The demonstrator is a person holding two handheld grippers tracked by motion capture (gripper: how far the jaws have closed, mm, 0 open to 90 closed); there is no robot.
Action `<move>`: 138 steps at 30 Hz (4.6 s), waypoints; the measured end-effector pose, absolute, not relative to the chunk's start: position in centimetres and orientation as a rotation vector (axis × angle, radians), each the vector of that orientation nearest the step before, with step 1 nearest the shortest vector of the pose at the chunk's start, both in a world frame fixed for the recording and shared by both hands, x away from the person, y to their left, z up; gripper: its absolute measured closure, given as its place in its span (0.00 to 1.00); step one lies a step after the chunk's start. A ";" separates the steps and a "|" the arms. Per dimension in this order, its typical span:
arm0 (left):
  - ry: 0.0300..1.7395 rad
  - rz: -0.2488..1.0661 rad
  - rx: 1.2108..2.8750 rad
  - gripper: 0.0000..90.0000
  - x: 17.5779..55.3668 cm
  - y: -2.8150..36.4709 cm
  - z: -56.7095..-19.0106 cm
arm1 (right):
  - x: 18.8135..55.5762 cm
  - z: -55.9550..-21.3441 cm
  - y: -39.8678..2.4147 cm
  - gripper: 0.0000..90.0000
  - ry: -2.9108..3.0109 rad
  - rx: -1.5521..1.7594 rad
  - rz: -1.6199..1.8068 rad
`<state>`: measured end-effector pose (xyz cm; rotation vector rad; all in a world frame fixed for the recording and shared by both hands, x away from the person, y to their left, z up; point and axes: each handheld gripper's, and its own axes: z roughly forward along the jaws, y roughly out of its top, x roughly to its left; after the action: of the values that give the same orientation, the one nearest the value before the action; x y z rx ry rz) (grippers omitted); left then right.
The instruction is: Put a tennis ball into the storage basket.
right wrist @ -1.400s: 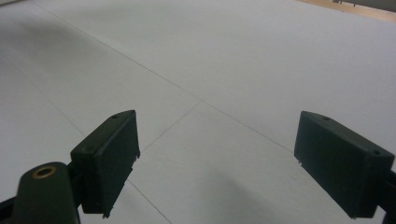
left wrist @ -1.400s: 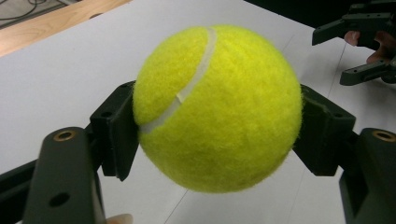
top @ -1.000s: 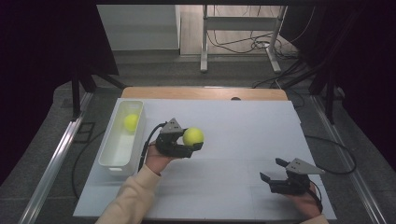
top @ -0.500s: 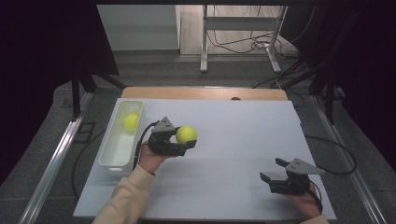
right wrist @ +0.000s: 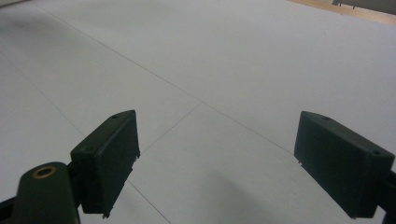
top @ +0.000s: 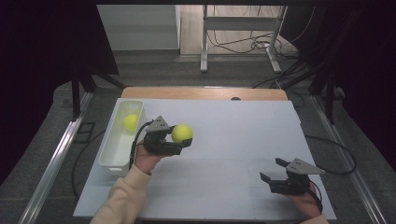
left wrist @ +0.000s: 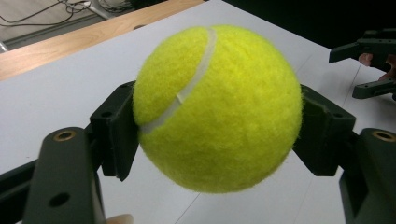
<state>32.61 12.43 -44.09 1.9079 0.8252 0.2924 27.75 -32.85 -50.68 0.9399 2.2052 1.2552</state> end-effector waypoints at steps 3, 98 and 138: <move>0.833 0.298 1.903 0.29 32.5 12.7 -44.0 | 27.7 -50.7 -32.9 0.16 2.206 0.940 1.251; 1.097 0.491 1.718 0.29 30.6 25.2 -42.4 | 27.7 -50.7 -32.7 0.16 2.204 0.946 1.247; 1.307 0.505 1.778 0.29 31.6 29.0 -45.0 | 27.8 -50.7 -32.7 0.16 2.207 0.946 1.237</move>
<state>31.62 29.04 -45.00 1.7783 1.3066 0.5047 27.76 -32.75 -50.73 0.9460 2.2068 1.2366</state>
